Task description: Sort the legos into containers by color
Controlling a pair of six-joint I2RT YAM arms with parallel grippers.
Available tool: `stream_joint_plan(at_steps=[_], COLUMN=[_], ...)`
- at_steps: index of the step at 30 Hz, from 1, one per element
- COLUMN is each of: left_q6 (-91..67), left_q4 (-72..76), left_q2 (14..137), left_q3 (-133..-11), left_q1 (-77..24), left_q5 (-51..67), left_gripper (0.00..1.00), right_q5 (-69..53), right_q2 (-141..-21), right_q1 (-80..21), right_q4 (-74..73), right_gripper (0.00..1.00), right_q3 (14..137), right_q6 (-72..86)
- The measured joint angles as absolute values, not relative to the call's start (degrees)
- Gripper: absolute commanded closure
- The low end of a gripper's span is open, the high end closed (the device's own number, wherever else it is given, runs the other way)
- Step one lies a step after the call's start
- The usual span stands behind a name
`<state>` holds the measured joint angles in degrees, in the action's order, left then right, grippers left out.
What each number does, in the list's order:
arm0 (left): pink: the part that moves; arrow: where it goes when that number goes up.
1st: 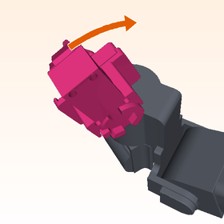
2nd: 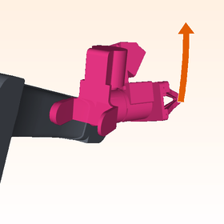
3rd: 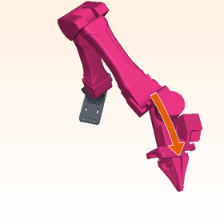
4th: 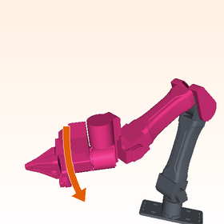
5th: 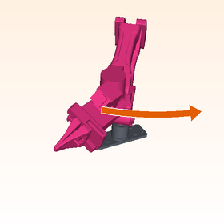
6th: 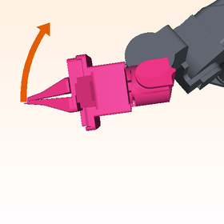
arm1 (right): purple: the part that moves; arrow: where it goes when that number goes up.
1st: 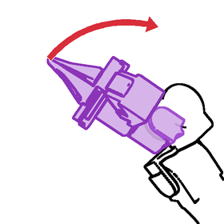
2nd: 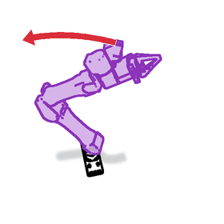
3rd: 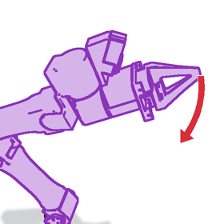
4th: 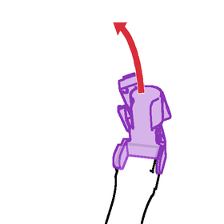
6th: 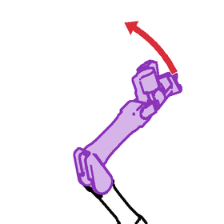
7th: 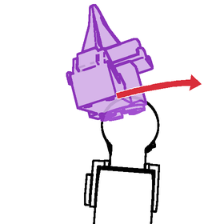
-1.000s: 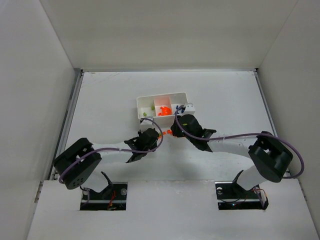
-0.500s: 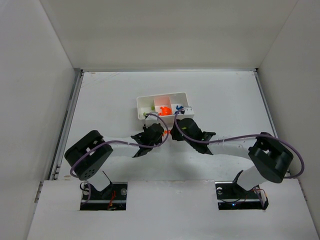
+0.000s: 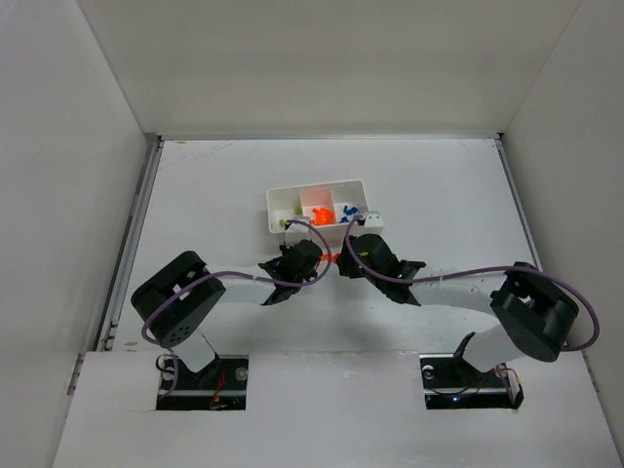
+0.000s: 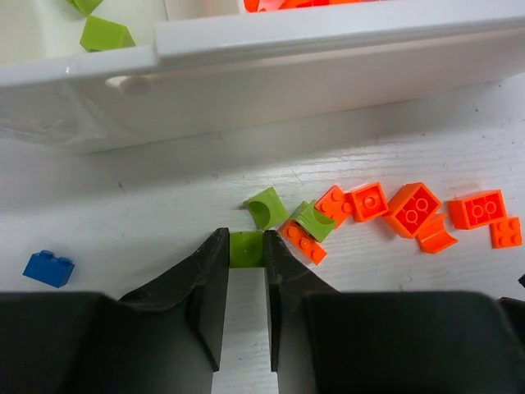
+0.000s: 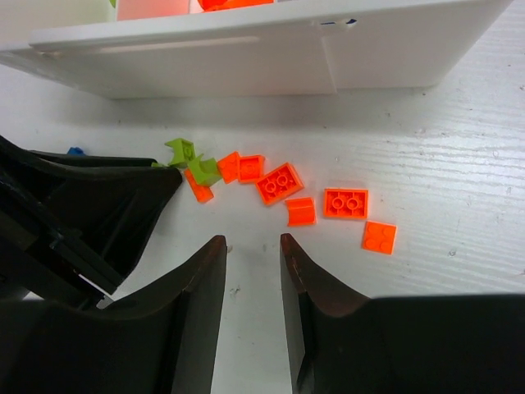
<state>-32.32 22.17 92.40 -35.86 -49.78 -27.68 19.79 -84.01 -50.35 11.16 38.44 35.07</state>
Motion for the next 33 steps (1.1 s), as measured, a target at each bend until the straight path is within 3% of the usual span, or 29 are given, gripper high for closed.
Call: stream_joint_plan(at_steps=[5, 9, 14, 19, 33], left_q6=[-32.2, -32.1, -32.2, -32.1, -31.9], left_q4=[18.9, 15.6, 15.6, 16.6, 20.4], left_q2=[89.1, 80.4, 73.5, 76.4, 88.9], left_q3=[-35.0, -34.3, -36.0, -39.9, -45.3], left_q1=[-49.8, -48.9, -43.9, -38.7, -32.4], left_q5=[-27.6, -27.1, -25.7, -23.5, -22.1], left_gripper=[0.87, 0.87, 0.86, 0.86, 0.78], right_q5=[19.7, 19.4, 18.2, 18.0, 18.7], right_q2=[-84.1, -85.8, -91.7, -95.9, -98.8], right_q1=[-51.1, -52.0, -52.6, -52.6, -53.6], right_q4=[11.2, 11.2, 11.3, 11.5, 12.2], right_gripper=[0.62, 0.69, 0.68, 0.61, 0.60], right_q3=[38.4, 38.6, 41.0, 43.2, 46.1], right_q6=[35.4, 35.3, 34.9, 34.8, 34.7])
